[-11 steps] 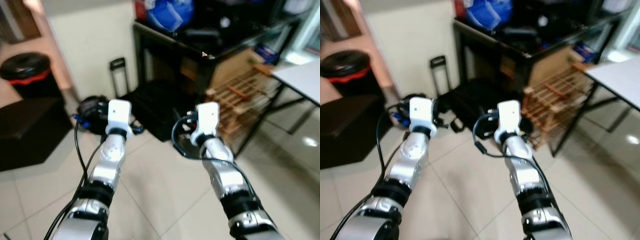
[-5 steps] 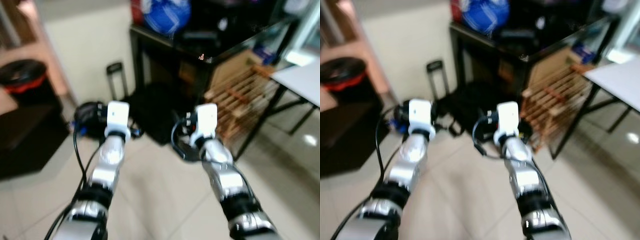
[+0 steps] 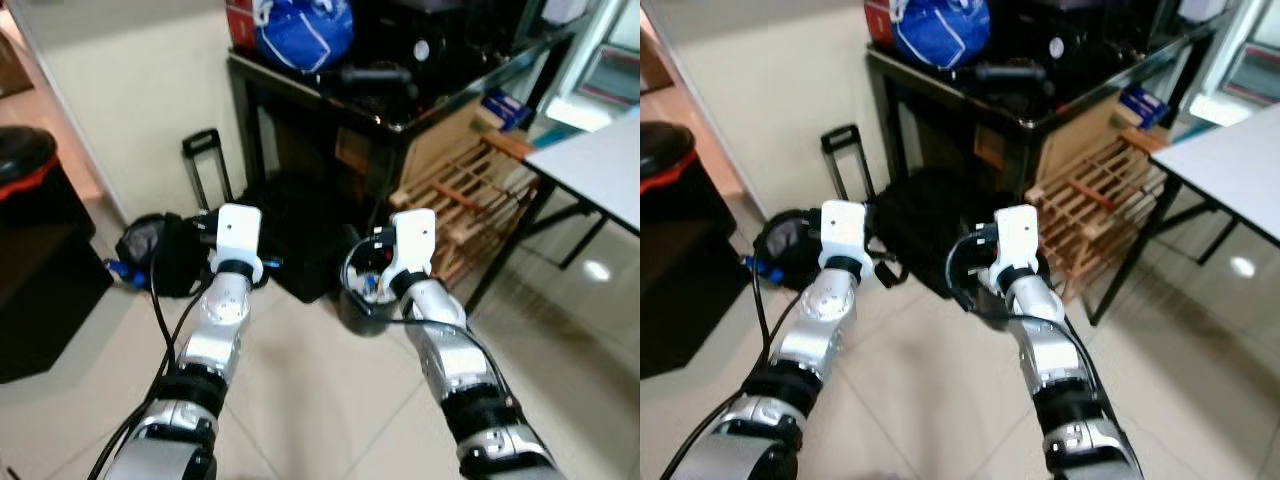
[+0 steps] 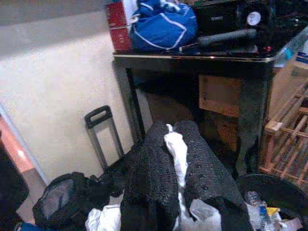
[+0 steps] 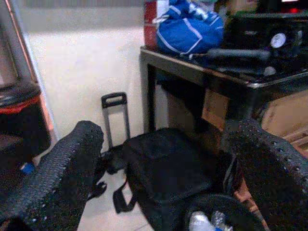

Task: Picking trash to rubbish bin

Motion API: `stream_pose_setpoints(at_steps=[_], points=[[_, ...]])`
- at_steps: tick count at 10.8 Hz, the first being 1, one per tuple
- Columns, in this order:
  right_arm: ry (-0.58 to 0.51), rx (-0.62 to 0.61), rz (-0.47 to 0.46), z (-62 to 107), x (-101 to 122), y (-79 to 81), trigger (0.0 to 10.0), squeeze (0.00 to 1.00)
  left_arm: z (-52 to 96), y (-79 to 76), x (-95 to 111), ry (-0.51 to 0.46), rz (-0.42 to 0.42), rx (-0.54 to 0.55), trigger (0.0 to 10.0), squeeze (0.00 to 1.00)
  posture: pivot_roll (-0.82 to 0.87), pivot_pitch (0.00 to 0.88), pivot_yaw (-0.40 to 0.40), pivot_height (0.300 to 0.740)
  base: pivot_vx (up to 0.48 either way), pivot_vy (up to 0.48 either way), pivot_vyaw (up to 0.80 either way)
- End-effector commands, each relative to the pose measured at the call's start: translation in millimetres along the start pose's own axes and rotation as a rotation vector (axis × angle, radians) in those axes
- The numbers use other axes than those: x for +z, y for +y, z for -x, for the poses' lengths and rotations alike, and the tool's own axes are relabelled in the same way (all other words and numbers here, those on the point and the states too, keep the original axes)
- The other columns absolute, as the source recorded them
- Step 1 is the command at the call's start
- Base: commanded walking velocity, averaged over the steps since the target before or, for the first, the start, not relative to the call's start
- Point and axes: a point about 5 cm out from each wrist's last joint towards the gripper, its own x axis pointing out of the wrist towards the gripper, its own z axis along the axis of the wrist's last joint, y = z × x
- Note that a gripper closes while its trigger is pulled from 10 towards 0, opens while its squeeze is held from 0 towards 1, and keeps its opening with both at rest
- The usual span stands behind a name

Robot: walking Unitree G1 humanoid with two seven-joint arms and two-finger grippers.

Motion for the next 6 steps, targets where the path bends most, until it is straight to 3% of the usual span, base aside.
stream_pose_setpoints(at_steps=[1,6], points=[[-0.003,-0.024,0.007,1.8,1.1,-9.4,10.0,0.00,-0.4,-9.4,1.4,0.003,-0.002,-0.020,10.0,0.00,-0.02,0.042,0.025,0.740,0.472,0.000,0.00],[-0.002,-0.014,0.004,2.0,0.8,-7.9,10.0,0.00,0.1,-10.6,0.2,0.010,-0.006,-0.022,10.0,0.00,-0.02,0.029,0.026,0.740,0.478,0.000,0.00]])
